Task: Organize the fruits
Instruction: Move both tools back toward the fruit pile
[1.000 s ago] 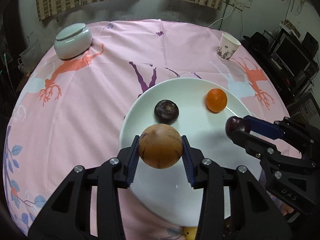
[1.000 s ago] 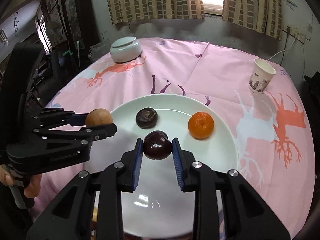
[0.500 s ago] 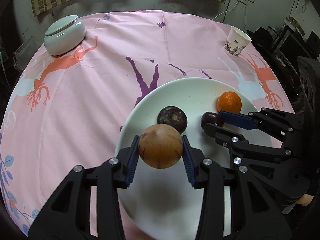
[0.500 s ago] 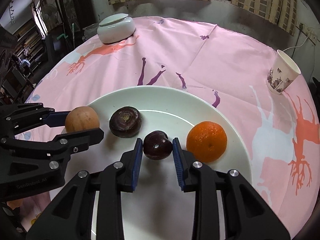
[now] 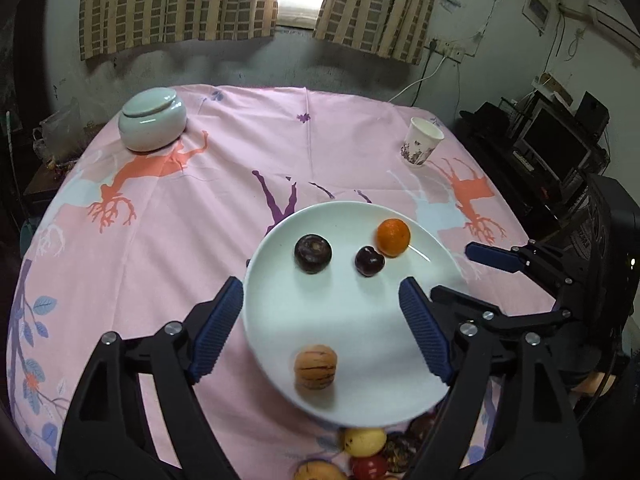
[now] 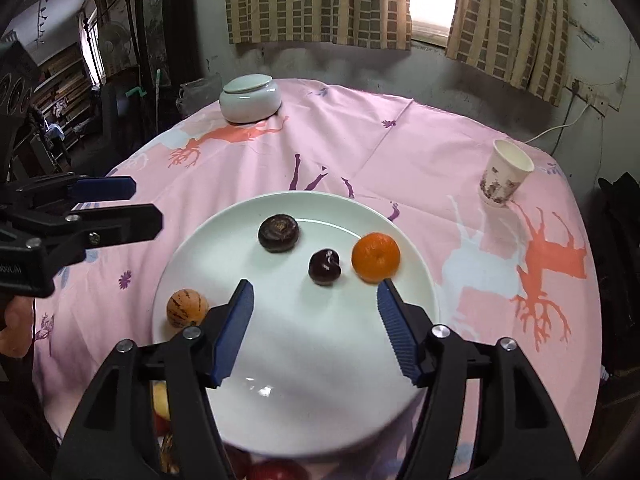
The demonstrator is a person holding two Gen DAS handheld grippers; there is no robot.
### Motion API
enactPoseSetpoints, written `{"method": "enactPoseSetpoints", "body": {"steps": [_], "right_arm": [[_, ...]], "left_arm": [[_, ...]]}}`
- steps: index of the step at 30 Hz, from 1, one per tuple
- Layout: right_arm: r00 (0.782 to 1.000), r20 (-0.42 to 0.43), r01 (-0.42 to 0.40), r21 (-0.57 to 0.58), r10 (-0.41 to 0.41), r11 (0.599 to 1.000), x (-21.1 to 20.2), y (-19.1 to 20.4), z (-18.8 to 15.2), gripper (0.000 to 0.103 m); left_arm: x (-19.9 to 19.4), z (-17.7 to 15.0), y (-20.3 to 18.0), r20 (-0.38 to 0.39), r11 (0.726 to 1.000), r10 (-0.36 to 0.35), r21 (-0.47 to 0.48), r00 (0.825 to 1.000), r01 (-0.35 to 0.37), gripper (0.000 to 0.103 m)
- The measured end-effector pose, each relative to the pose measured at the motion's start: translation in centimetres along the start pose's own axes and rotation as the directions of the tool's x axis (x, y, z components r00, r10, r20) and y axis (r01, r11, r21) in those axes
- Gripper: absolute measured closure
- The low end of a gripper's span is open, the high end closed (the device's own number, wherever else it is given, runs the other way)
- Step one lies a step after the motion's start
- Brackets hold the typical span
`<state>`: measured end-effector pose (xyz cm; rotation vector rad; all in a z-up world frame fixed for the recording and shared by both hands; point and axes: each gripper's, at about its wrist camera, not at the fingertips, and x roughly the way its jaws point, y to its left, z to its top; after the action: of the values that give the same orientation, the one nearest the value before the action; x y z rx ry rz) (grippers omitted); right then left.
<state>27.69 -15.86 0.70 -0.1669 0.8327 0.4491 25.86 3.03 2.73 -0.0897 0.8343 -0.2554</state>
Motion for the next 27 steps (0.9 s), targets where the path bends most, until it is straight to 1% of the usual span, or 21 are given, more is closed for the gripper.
{"method": "enactPoseSetpoints", "body": {"steps": [2,4,6,10,12,14,16,18,21,23,25,26,27], "right_arm": [[1.000,0.009,0.002,0.017,-0.002,1.000,-2.7,0.6,-2.0,0.025],[1.000,0.007,0.005,0.026,-0.005,1.000,-5.2,1.7,-4.4,0.020],[1.000,0.011,0.011,0.023,-0.011,1.000,-7.4,3.1,-6.8,0.010],[0.999,0.030,0.029,0.003,-0.029,1.000,-10.8,6.5,-11.3,0.006],[0.999,0.034,0.027,0.012,-0.028,1.000,-11.8,8.2,-13.6,0.006],[0.999,0.033,0.027,0.019,-0.027,0.999,-12.1,9.5,-15.6,0.006],[0.999,0.023,0.047,0.034,-0.048,0.998,-11.9,10.7,-17.7,0.006],[0.997,0.004,0.074,0.064,-0.075,0.995,-11.4,11.3,-19.1,0.006],[0.994,-0.028,0.107,0.106,-0.104,0.989,-10.1,11.3,-20.3,0.006],[0.995,-0.033,0.097,0.122,-0.093,0.988,-9.5,11.2,-20.7,0.006],[0.998,-0.034,0.065,0.131,-0.061,0.989,-9.0,11.2,-20.8,0.006],[0.998,-0.038,0.056,0.133,-0.052,0.990,-8.8,11.4,-21.0,0.009],[0.998,-0.036,0.047,0.130,-0.042,0.990,-8.6,11.5,-21.0,0.018]], "left_arm": [[-2.7,-2.3,-0.2,0.042,1.000,0.021,0.017,0.999,-0.022,0.015],[-4.8,-4.7,-0.3,0.067,0.999,0.046,0.014,0.997,-0.047,0.014],[-6.3,-7.3,-0.1,0.081,0.999,0.052,0.002,0.995,-0.053,0.011],[-7.7,-12.3,-0.2,0.084,0.996,0.093,0.000,0.992,-0.094,0.011],[-8.2,-14.7,-0.4,0.069,0.997,0.083,0.000,0.994,-0.083,0.011],[-8.7,-16.8,-0.2,0.052,0.998,0.062,-0.014,0.997,-0.062,0.011],[-9.0,-18.6,0.0,0.035,0.999,0.050,-0.023,0.998,-0.049,0.010],[-9.3,-20.2,0.3,0.022,0.998,0.065,-0.024,0.998,-0.065,0.009],[-9.4,-21.6,1.1,0.003,0.995,0.086,-0.042,0.996,-0.086,0.009],[-9.5,-22.2,1.5,-0.007,0.994,0.089,-0.058,0.996,-0.089,0.009],[-9.6,-22.5,2.0,-0.009,0.993,0.097,-0.067,0.995,-0.097,0.009],[-9.7,-22.6,2.2,-0.009,0.992,0.099,-0.072,0.995,-0.100,0.009],[-9.6,-22.6,2.4,-0.011,0.992,0.100,-0.079,0.995,-0.101,0.009]]}}
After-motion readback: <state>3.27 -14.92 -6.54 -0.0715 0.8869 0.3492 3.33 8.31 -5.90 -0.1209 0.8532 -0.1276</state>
